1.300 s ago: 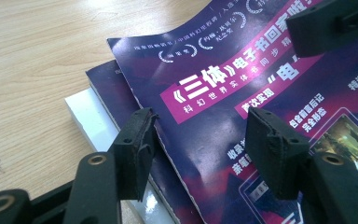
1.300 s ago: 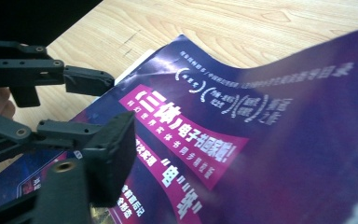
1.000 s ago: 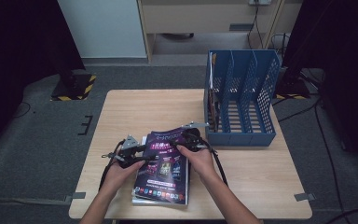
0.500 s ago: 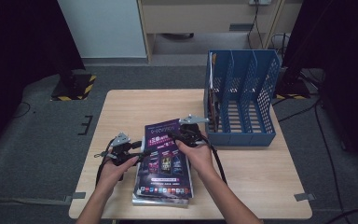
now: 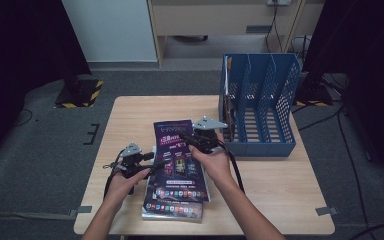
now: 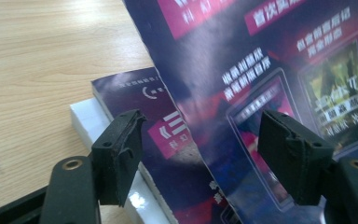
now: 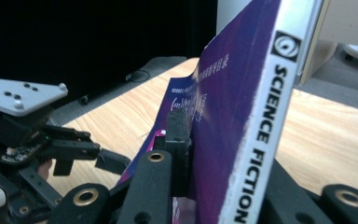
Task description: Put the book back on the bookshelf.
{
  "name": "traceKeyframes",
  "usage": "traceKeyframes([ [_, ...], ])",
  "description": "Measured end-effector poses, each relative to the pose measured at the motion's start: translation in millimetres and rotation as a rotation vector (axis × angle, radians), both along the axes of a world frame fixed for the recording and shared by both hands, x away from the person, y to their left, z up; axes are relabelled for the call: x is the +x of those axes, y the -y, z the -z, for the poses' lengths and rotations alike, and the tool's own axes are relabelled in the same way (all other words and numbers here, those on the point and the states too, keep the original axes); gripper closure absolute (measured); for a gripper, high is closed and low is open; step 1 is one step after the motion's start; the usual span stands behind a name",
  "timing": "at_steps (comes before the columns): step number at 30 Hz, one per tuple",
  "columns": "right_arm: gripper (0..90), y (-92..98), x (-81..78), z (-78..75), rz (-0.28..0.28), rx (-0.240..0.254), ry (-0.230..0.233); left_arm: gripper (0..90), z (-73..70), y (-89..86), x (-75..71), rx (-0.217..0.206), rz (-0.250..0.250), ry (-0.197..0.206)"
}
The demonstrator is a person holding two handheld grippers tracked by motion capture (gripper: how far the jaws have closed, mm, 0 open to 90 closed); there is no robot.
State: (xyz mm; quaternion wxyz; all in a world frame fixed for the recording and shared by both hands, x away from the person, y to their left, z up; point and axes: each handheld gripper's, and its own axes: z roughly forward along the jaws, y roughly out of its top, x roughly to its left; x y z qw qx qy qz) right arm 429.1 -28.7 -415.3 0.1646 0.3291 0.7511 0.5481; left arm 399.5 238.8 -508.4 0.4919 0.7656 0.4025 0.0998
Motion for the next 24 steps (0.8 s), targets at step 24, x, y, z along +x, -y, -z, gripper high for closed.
traceKeyframes([
  [24, 81.5, 1.3, -6.1, -22.6, -0.067, 0.107, 0.124, 41.2, 0.7, 8.4, -0.5, -0.038, 0.097, -0.014],
])
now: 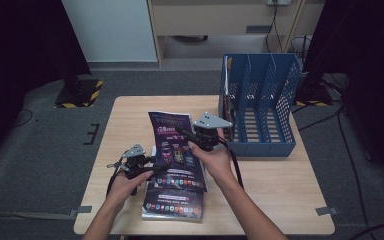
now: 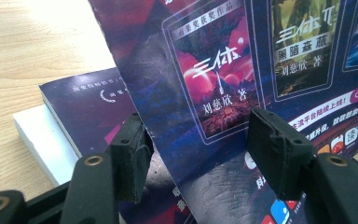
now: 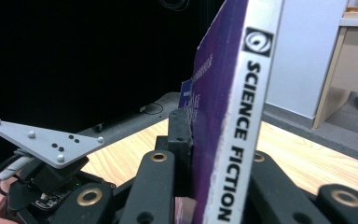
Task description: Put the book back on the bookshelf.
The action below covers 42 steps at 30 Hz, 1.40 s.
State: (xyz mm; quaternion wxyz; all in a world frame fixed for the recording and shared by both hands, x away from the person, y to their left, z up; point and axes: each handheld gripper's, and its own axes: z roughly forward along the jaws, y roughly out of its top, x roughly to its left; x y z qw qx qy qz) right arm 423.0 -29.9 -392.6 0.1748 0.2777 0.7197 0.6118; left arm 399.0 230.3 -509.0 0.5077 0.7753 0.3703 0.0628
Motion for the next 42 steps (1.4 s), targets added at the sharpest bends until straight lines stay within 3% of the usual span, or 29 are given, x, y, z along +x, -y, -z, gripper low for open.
traceKeyframes([
  [9, 81.9, 1.6, -0.9, -0.1, -0.02, 0.015, 0.023, 62.5, -7.2, -8.7, 1.1, -0.019, -0.01, 0.022],
  [16, 82.0, 3.4, -1.4, -0.6, -0.023, 0.004, 0.033, 71.2, -12.2, -11.2, 0.9, -0.014, -0.017, 0.026],
  [27, 82.0, 9.9, -0.7, -5.9, -0.023, -0.019, 0.039, 74.7, -21.1, -14.2, -2.0, 0.017, -0.061, 0.099],
  [42, 81.4, 11.6, -0.2, -8.1, -0.03, -0.03, 0.034, 74.9, -23.5, -14.8, -3.0, 0.028, -0.058, 0.118],
])
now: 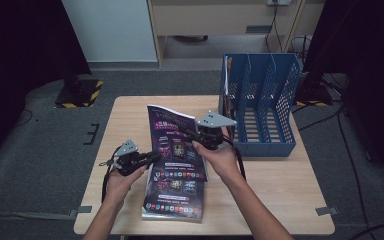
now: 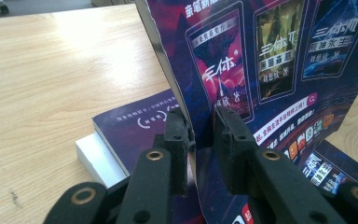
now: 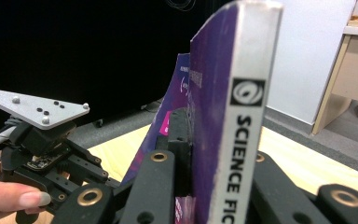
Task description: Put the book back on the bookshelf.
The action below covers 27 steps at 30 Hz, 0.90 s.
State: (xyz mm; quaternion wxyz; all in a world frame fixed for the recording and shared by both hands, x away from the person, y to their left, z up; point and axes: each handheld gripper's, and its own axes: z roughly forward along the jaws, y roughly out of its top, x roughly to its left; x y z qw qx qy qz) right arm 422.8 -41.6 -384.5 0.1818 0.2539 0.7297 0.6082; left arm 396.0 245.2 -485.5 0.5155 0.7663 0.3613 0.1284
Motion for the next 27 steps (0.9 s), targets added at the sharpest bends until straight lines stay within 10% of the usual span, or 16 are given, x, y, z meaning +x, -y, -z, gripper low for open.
traceKeyframes([
  [27, 69.2, 4.8, -1.0, -17.3, -0.093, 0.04, 0.011, 78.6, -15.2, -6.3, -8.5, 0.04, -0.047, 0.156],
])
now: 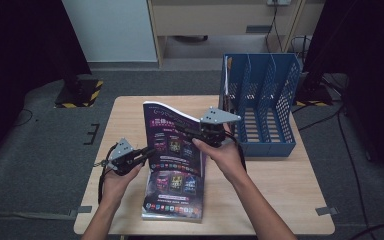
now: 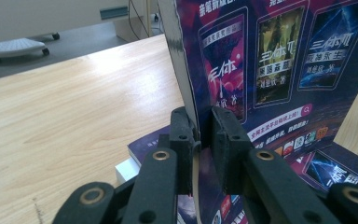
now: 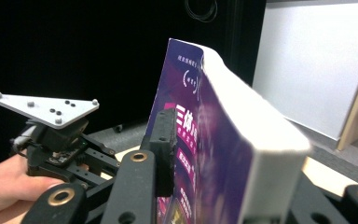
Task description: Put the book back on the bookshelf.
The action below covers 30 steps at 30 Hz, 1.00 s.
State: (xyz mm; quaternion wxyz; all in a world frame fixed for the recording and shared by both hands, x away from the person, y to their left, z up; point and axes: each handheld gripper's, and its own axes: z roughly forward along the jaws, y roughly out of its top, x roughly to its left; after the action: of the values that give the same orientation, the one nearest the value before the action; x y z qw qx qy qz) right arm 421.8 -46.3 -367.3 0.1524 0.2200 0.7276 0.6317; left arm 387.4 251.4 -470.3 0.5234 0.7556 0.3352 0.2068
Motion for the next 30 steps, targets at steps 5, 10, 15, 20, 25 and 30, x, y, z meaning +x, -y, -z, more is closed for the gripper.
traceKeyframes([
  [5, 68.8, 0.2, 0.4, -2.1, -0.019, 0.008, 0.001, 79.2, -0.7, -0.3, -0.9, 0.004, 0.004, 0.011],
  [10, 68.9, -1.5, 1.1, -2.9, -0.032, 0.011, 0.0, 79.3, -0.8, -0.5, -1.3, 0.011, 0.01, 0.018],
  [15, 69.4, -4.7, 1.2, -4.4, -0.043, 0.013, 0.005, 79.3, -0.9, -0.1, -1.6, 0.015, 0.011, 0.021],
  [20, 70.3, -6.6, 1.2, -4.1, -0.036, 0.015, 0.009, 79.3, -0.8, -0.2, -1.9, 0.017, 0.012, 0.022],
  [25, 73.6, -6.2, 2.2, -4.4, -0.024, 0.011, 0.006, 79.3, -1.0, -0.2, -2.3, 0.021, 0.017, 0.028],
  [30, 77.5, -5.9, 2.9, -4.3, -0.019, 0.008, -0.005, 79.3, -1.0, -0.1, -2.5, 0.021, 0.019, 0.029],
])
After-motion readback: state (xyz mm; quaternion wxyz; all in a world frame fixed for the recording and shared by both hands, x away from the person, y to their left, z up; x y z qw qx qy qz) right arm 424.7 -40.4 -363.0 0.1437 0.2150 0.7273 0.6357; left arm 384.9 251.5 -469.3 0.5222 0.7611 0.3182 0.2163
